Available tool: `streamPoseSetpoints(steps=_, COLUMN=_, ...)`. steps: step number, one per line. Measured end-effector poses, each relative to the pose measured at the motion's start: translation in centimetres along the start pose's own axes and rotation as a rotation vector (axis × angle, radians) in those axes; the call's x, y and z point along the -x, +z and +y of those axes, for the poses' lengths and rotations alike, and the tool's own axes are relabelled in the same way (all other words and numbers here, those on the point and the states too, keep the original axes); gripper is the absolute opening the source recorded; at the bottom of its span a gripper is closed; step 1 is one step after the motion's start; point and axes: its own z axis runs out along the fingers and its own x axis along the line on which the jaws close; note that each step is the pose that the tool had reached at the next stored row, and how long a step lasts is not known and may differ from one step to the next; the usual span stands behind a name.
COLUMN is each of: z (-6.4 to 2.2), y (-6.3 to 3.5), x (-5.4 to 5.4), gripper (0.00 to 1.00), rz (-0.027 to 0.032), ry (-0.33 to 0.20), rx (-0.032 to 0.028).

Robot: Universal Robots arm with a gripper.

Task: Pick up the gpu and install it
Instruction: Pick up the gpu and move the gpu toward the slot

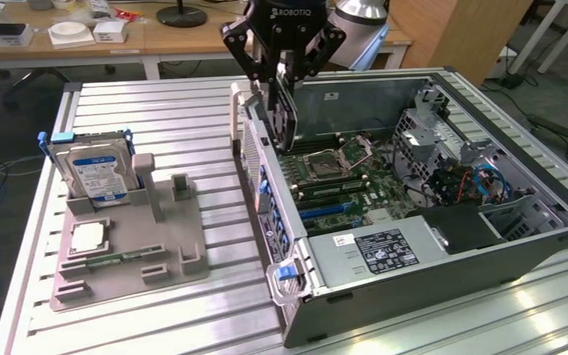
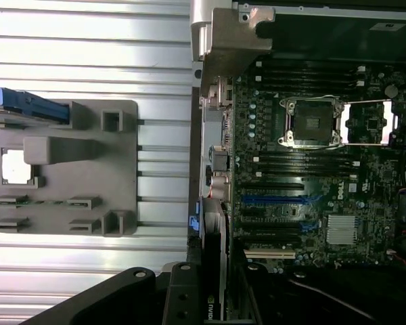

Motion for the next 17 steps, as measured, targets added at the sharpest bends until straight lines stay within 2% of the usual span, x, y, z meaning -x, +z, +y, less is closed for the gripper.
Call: streamPoseSetpoints(steps=17, z=-0.02, y=0.01, x=1.5, gripper=0.26, rz=0.0000, ry=-0.001, rx=-0.0001)
